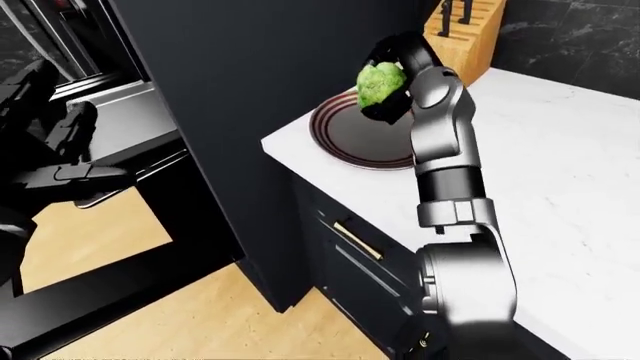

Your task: Pick the broccoli from the top rack in the oven and place it on the plate on the counter.

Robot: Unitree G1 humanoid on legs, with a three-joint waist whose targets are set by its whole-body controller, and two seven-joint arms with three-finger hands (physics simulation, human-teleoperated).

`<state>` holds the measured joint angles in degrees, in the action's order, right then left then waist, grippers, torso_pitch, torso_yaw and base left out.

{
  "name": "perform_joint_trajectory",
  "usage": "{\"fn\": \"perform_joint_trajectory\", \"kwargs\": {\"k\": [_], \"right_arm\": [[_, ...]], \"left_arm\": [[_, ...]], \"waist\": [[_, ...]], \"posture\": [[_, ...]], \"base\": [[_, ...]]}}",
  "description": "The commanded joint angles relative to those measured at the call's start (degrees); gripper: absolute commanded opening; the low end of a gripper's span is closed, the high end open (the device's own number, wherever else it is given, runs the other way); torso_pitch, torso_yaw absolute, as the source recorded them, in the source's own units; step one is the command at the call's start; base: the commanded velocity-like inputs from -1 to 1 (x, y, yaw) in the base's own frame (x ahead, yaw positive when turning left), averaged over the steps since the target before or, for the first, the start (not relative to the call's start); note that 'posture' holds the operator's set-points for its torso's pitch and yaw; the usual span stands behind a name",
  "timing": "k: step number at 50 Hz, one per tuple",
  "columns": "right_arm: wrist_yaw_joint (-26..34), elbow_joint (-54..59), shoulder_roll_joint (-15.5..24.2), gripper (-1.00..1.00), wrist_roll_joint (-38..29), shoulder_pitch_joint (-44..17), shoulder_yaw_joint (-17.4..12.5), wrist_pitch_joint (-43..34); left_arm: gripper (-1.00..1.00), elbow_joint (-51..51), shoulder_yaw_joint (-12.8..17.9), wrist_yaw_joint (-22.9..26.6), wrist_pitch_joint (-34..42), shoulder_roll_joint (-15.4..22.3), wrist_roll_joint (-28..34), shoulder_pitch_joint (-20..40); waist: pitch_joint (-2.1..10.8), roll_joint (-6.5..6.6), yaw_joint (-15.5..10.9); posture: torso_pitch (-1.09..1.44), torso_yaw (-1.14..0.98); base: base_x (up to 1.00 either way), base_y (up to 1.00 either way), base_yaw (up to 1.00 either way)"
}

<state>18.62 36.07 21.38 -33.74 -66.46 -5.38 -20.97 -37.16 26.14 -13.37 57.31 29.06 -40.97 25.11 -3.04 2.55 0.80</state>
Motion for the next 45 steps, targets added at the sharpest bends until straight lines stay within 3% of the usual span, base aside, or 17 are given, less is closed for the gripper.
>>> {"fn": "perform_joint_trajectory", "kwargs": {"k": [1, 14, 15, 17, 19, 26, 38, 45], "right_arm": [[-1.82, -1.63, 0.57, -1.0, 0.66, -2.17, 0.04, 1.63], [-2.74, 0.82, 0.17, -0.95, -0.24, -1.11, 0.93, 2.39], [-2.58, 0.53, 0.14, -0.85, -0.32, -0.78, 0.93, 2.33], [-2.65, 0.19, 0.11, -0.45, -0.63, -0.12, 0.93, 2.27], [-2.58, 0.01, 0.04, -0.28, -0.96, 0.52, 1.03, 2.42], [-2.88, 0.49, 0.18, -0.2, -2.35, 1.56, 1.18, 3.73], [-0.93, -2.61, 0.45, 0.62, -3.31, 2.27, 0.79, 2.6], [0.33, -4.0, 0.59, 0.75, -3.66, 2.01, 0.73, 2.11]], "left_arm": [[1.0, -1.03, 1.1, 0.24, -1.67, 0.87, 0.5, 1.38], [1.0, -1.24, 1.65, 0.63, -1.31, 0.83, 0.63, 1.32], [1.0, -1.2, 1.68, 0.6, -1.29, 0.84, 0.6, 1.33], [1.0, -1.35, 1.8, 0.52, -1.12, 0.9, 0.48, 1.26], [1.0, -1.1, 1.55, 0.7, -1.59, 0.83, 0.77, 1.16], [1.0, -1.51, 1.43, 0.52, -1.24, 0.87, 0.7, 1.33], [1.0, -1.14, 0.86, 1.0, -1.6, 0.5, 1.64, 1.68], [1.0, -1.84, 1.54, 0.38, -0.56, 0.79, 0.54, 1.86]], "waist": [[1.53, -0.04, 0.0], [1.81, -0.2, -0.2], [1.81, -0.2, -0.21], [1.83, -0.21, -0.25], [1.85, -0.22, -0.28], [2.02, -0.3, -0.28], [2.06, -0.42, -0.27], [2.03, -0.49, -0.18]], "posture": [[0.0, 0.0], [0.0, 0.0], [0.0, 0.0], [0.0, 0.0], [0.0, 0.0], [0.0, 0.0], [0.0, 0.0], [0.0, 0.0]], "base": [[0.0, 0.0, 0.0], [0.0, 0.0, 0.0], [0.0, 0.0, 0.0], [0.0, 0.0, 0.0], [0.0, 0.0, 0.0], [0.0, 0.0, 0.0], [0.0, 0.0, 0.0], [0.0, 0.0, 0.0]]}}
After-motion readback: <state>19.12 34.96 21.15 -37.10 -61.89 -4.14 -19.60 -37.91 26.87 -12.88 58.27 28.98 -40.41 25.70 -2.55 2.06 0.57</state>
